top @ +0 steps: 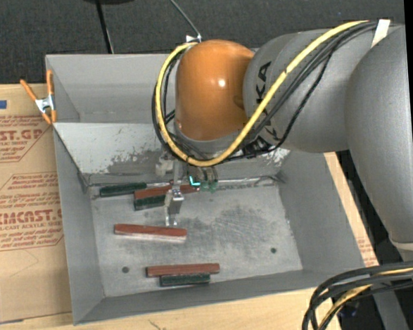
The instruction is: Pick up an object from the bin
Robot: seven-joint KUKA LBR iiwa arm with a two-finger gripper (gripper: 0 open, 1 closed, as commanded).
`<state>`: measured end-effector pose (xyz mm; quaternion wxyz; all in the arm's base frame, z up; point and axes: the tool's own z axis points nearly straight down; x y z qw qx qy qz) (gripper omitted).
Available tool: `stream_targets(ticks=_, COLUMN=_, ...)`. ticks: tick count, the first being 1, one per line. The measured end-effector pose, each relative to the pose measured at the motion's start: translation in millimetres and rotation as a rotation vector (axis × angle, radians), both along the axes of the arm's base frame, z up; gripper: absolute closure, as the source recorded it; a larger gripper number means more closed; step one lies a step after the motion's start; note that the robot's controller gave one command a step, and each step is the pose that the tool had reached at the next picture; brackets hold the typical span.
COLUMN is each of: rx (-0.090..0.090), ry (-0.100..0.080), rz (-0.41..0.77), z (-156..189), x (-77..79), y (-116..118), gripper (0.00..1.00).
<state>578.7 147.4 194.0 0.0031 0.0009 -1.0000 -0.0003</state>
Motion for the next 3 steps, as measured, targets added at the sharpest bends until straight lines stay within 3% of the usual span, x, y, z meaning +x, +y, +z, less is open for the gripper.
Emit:
stream_targets(ticks=1, rx=0.001, ry=-0.008, rz=-0.001, z=4, x=1.8, y=-1, gripper=0.00)
stream_targets(ticks=2, rx=0.001, ry=-0.015, rz=0.054, z=-28, x=-1.6, y=2, gripper=0.00)
stream_targets(ticks=3, rx=0.005, ry=-0.019, rz=0.089, z=-118, x=-15.1, y=29, gripper=1.00)
